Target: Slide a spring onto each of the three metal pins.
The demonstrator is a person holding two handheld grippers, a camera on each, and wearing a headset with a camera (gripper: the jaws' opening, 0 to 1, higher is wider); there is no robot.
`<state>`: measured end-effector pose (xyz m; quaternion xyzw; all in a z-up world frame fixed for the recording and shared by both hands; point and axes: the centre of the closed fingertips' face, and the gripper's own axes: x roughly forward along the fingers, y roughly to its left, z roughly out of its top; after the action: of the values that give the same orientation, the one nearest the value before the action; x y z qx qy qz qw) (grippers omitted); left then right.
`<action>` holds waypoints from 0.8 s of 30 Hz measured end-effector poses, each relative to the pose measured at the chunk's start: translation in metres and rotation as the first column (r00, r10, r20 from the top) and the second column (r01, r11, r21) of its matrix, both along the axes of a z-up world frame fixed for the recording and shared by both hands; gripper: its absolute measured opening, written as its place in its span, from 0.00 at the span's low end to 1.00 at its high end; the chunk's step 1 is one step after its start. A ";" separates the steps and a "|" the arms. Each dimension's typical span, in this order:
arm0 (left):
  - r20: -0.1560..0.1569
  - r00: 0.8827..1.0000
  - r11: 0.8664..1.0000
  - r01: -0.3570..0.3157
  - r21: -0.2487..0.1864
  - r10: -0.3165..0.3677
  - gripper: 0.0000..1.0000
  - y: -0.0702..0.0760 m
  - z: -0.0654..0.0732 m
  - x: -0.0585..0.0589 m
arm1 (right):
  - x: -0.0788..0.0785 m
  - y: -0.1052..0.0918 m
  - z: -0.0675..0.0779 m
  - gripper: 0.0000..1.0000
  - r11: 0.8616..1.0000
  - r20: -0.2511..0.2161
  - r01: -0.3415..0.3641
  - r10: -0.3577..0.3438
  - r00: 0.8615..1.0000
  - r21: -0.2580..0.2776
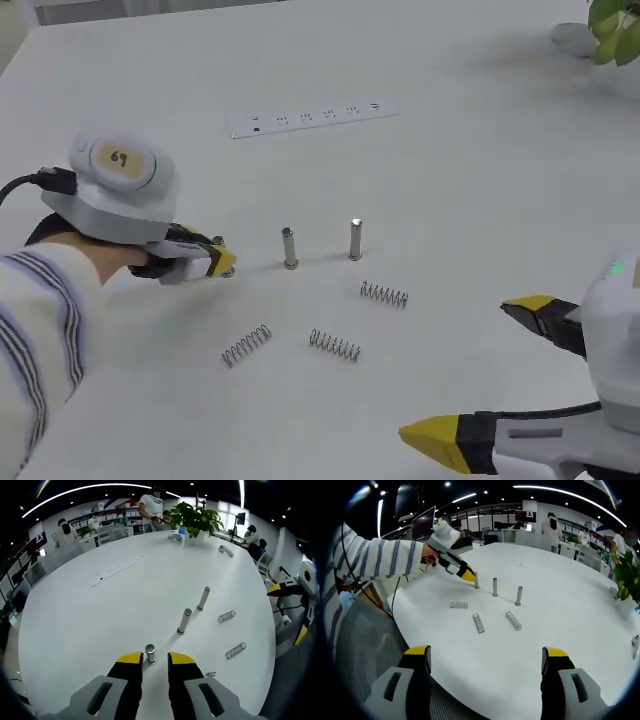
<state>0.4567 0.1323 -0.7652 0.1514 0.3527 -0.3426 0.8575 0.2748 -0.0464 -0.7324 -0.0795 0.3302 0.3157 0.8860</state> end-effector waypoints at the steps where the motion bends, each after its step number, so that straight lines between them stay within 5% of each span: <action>1: 0.000 1.000 1.000 0.000 0.002 0.000 0.13 0.001 -0.001 -0.001 | 0.000 0.000 0.000 0.90 1.000 -0.001 -0.001 0.001 1.000 0.001; 24: -0.053 0.998 0.996 -0.023 -0.084 0.018 0.22 0.006 -0.013 -0.032 | -0.001 0.002 -0.002 0.90 1.000 -0.006 -0.011 0.011 1.000 -0.001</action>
<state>0.4245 0.1386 -0.7786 0.1023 0.3615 -0.3522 0.8572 0.2735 -0.0440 -0.7346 -0.0807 0.3326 0.3209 0.8831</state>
